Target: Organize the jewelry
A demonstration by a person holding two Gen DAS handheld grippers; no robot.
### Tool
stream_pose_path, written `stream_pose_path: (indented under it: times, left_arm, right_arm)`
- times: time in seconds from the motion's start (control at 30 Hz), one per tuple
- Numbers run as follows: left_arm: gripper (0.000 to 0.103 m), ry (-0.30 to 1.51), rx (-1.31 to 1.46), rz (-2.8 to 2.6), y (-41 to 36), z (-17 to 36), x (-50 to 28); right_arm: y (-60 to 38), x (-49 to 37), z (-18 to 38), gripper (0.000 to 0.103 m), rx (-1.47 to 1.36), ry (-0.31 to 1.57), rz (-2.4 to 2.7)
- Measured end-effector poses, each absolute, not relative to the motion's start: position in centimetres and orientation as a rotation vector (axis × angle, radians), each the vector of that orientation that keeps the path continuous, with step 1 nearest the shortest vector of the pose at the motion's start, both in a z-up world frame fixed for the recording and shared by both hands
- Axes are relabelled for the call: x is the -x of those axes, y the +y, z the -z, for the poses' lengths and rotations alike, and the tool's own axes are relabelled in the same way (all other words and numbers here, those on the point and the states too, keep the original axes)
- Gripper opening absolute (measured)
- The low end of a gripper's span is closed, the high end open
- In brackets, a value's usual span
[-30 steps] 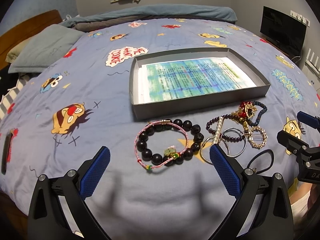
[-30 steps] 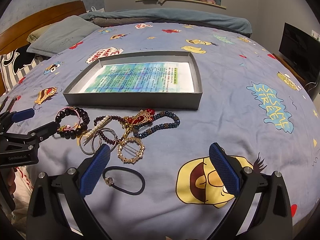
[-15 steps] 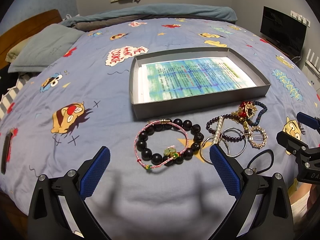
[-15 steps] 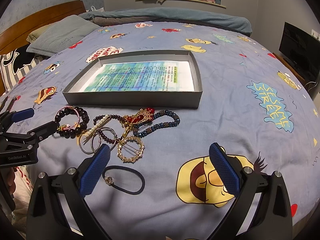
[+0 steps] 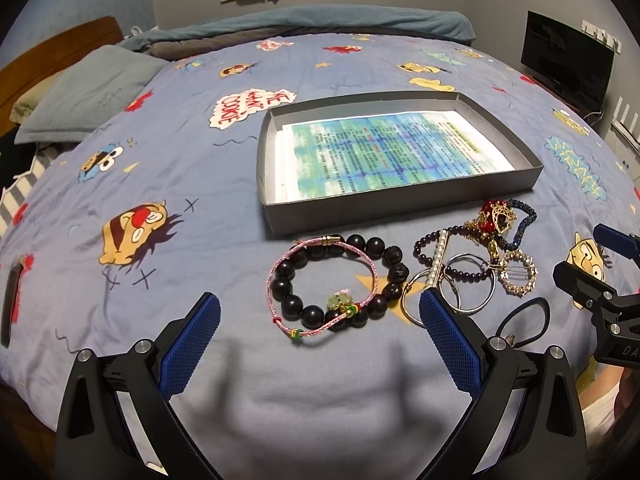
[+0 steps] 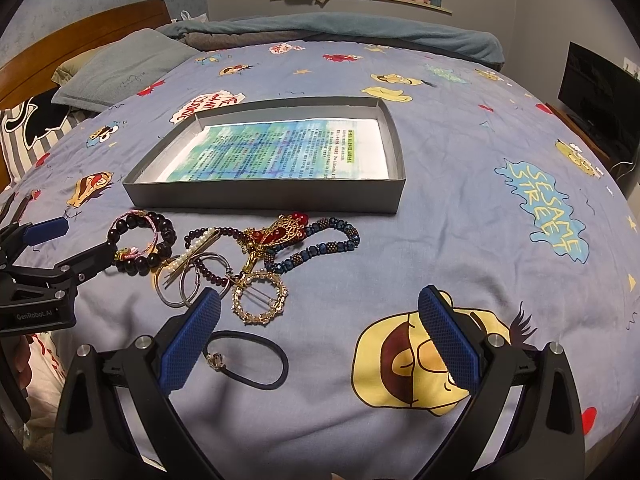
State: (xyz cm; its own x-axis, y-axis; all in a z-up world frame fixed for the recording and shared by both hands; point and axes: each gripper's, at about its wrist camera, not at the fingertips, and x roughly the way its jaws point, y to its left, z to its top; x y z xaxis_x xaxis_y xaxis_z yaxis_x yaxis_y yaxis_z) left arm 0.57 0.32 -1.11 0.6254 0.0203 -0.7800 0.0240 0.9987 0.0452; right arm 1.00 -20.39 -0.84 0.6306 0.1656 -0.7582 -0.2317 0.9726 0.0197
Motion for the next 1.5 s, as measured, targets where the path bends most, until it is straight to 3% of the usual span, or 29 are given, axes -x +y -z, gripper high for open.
stream_pose_path:
  times: [0.93, 1.17, 1.27, 1.3, 1.37, 1.43, 1.5]
  left_arm:
    - [0.099, 0.870, -0.053, 0.038, 2.8, 2.0, -1.4]
    - [0.094, 0.873, -0.039, 0.058, 4.4, 2.6, -1.6]
    - [0.093, 0.871, -0.034, 0.074, 5.0, 2.7, -1.4]
    - [0.092, 0.865, -0.030, 0.074, 5.2, 2.6, -1.4]
    - [0.075, 0.870, -0.015, 0.097, 5.7, 2.7, -1.4]
    - [0.066, 0.885, -0.009, 0.110, 5.8, 2.9, -1.6]
    - [0.062, 0.888, -0.003, 0.121, 5.9, 3.1, -1.7]
  right_arm:
    - [-20.3, -2.3, 1.5, 0.098, 0.047, 0.867, -0.294]
    - [-20.7, -2.8, 1.5, 0.098, 0.021, 0.853, -0.312]
    - [-20.7, -2.9, 1.5, 0.091, 0.025, 0.843, -0.307]
    - [-20.6, -3.0, 1.5, 0.089, 0.029, 0.844, -0.308]
    - [-20.5, -3.1, 1.6, 0.084, 0.034, 0.845, -0.312]
    - [-20.3, -3.2, 1.8, 0.076, 0.035, 0.850, -0.322]
    - [-20.0, -3.5, 2.0, 0.071, 0.033, 0.861, -0.335]
